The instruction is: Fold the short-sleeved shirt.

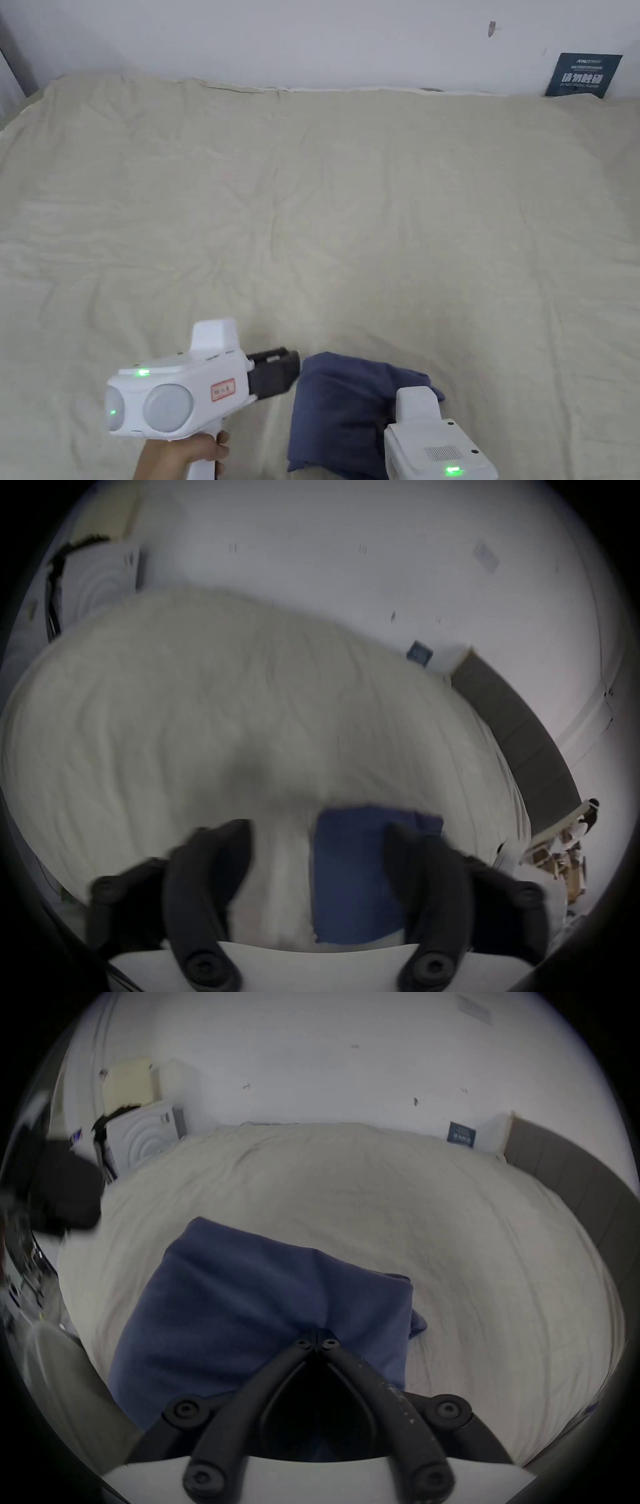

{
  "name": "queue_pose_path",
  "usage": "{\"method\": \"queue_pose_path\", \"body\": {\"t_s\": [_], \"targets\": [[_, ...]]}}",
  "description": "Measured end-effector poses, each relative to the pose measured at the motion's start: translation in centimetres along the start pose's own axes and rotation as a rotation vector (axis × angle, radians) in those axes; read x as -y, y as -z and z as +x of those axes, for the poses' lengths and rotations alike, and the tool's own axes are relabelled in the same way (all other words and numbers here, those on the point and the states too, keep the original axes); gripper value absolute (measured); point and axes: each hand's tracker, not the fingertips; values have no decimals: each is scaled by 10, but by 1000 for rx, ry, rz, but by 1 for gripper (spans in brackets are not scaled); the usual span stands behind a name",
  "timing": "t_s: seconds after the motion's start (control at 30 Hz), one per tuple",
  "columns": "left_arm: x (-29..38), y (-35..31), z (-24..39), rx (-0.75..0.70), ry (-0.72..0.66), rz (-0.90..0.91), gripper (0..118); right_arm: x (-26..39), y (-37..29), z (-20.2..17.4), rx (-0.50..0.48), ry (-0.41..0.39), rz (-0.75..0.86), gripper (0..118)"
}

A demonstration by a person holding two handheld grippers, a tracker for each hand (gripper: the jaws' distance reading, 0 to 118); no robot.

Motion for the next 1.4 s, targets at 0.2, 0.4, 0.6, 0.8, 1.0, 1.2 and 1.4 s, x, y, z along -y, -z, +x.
{"method": "queue_pose_path", "body": {"t_s": [0.2, 0.4, 0.6, 0.8, 1.0, 1.2, 1.4], "targets": [[11, 47, 3, 26, -44, -172, 107, 3, 3, 9, -9, 5, -4, 1], [23, 63, 13, 89, -43, -241, 47, 6, 6, 14, -21, 20, -1, 1], [22, 61, 17, 70, -45, -228, 25, 3, 2, 17, -45, 25, 3, 1], [2, 32, -1, 94, -30, -163, 23, -28, -35, 15, -48, 25, 106, 1], [-51, -8, -73, -98, 48, -77, 23, -65, -63, 8, -29, 1, 205, 1], [-113, -29, -191, -348, 59, -47, 23, -86, -64, -13, -32, -12, 252, 1], [-146, -59, -292, -593, 31, -43, 23, -103, -51, -35, -45, -30, 265, 1]]}}
